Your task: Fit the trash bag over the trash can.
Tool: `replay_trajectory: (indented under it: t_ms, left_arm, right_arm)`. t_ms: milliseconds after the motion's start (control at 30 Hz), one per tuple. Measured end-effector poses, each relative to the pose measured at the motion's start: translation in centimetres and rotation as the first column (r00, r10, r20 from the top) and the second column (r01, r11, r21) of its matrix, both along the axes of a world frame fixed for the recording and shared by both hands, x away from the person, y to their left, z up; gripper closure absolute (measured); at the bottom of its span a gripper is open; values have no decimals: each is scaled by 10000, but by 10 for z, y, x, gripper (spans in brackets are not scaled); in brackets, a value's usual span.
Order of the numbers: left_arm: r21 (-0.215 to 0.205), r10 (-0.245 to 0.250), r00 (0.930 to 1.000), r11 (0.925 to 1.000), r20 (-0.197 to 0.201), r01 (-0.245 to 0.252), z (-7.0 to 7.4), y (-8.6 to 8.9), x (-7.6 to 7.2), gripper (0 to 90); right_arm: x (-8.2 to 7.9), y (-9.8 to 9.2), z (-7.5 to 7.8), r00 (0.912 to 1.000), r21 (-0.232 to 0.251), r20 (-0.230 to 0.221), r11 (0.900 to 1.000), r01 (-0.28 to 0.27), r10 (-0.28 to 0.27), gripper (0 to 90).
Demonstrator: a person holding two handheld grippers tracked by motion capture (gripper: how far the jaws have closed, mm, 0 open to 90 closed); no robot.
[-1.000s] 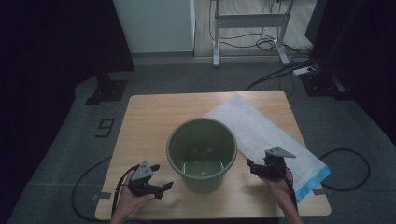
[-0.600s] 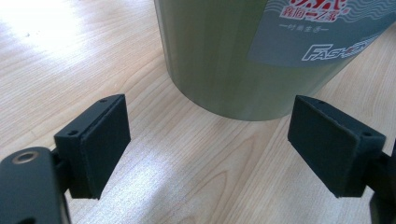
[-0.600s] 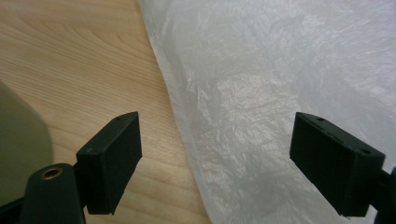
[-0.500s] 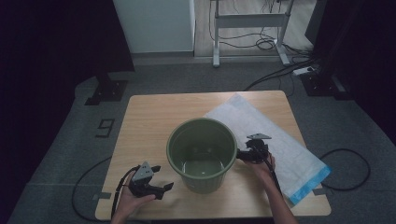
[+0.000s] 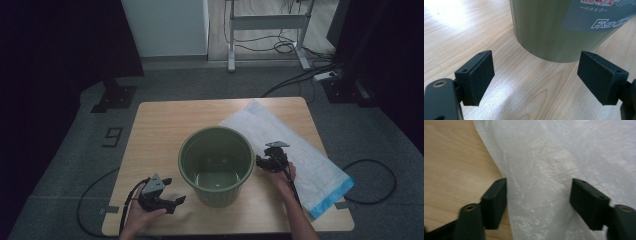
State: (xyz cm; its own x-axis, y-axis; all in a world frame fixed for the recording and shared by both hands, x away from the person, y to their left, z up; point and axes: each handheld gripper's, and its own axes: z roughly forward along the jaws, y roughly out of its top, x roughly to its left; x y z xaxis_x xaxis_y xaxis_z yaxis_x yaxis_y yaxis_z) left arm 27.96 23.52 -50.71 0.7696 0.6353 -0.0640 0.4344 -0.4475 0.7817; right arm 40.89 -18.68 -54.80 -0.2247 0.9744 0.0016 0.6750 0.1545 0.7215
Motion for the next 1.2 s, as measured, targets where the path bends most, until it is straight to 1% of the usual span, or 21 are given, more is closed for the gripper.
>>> replay_trajectory:
  t_ms: [67, 167, 233, 367, 400, 567, 600, 633, 667, 700, 767, 833, 867, 900, 933, 967, 1000, 1033, 1067, 1100, 1200]
  left_arm:
    - [-2, -4, 10000, 10000, -4, 4, 0, 0, 0, 136]
    - [42, -51, 10000, 10000, -27, 51, -1, -1, 0, 136]
    - [49, -60, 10000, 10000, -26, 60, -1, -2, 0, 136]
    - [46, -35, 10000, 10000, -11, 35, -1, -1, 0, 137]
    - [46, -35, 10000, 10000, -11, 35, -1, -1, 0, 137]
    - [-45, 87, 9999, 10000, 86, -87, 2, 0, -1, 140]
    - [-45, 105, 9999, 9999, 101, -104, 2, 0, -1, 140]
    - [-60, 124, 9999, 9999, 115, -123, 3, 0, -1, 140]
    - [-60, 124, 9999, 9999, 115, -123, 3, 0, -1, 140]
    - [-71, 154, 9998, 9999, 121, -153, 4, 0, -1, 141]
    - [-98, 189, 9997, 9998, 135, -187, 4, -1, -1, 141]
    - [-87, 199, 9997, 9998, 148, -198, 5, -1, -2, 141]
    - [-95, 190, 9996, 9998, 210, -188, 6, -2, -3, 141]
    - [-93, 191, 9995, 9998, 237, -189, 7, -3, -3, 141]
    - [-93, 191, 9995, 9998, 237, -189, 7, -3, -3, 141]
    - [-74, 205, 9994, 9998, 274, -203, 8, -4, -4, 141]
    - [-60, 209, 9993, 9998, 301, -208, 8, -5, -4, 141]
    - [-49, 200, 9993, 9998, 325, -198, 9, -5, -4, 141]
    - [-49, 200, 9993, 9998, 325, -198, 9, -5, -4, 140]
    - [-54, 191, 9992, 9998, 340, -189, 9, -6, -5, 141]
    - [-76, 206, 9991, 9998, 382, -203, 11, -7, -6, 141]
  right_arm:
    - [0, -2, 0, 9999, 18, -14, 9999, 127, -126, 384]
    - [0, -7, 2, 9990, 12, 2, 9990, 455, -455, 578]
    - [0, -10, 3, 9997, 5, 1, 9997, 260, -260, 722]
    - [-1, -12, 4, 9998, 24, -104, 9999, 159, -159, 861]
    - [-1, -12, 4, 9998, 24, -104, 9999, 159, -159, 861]
    - [-7, -23, 1, 9998, 576, 209, 9983, -77, 65, 892]
    - [-9, -26, 2, 9996, 717, 280, 9974, -107, 87, 892]
    - [-12, -29, 3, 9990, 1072, 450, 9942, -101, 53, 892]
    - [-12, -29, 3, 9990, 1072, 450, 9942, -101, 53, 892]
    - [-17, -37, 8, 9974, 1853, 723, 9825, -189, 56, 893]
    - [-22, -42, 14, 9952, 2346, 969, 9715, -327, 101, 893]
    - [-24, -43, 17, 9941, 2468, 1078, 9682, -407, 143, 893]
    - [-29, -47, 26, 9898, 2747, 1416, 9599, -555, 167, 893]
    - [-31, -49, 30, 9877, 2904, 1554, 9548, -635, 184, 893]
    - [-31, -49, 30, 9877, 2904, 1554, 9548, -635, 184, 893]
    - [-36, -53, 39, 9836, 3234, 1799, 9436, -711, 124, 893]
    - [-38, -54, 43, 9821, 3385, 1881, 9380, -744, 100, 893]
    - [-40, -57, 48, 9792, 3622, 2029, 9284, -827, 80, 893]
    - [-40, -57, 48, 9792, 3622, 2029, 9284, -827, 80, 893]
    - [-45, -60, 57, 9740, 3857, 2265, 9180, -924, 29, 893]
    - [-52, -64, 70, 9622, 3998, 2721, 9108, -1026, -111, 893]
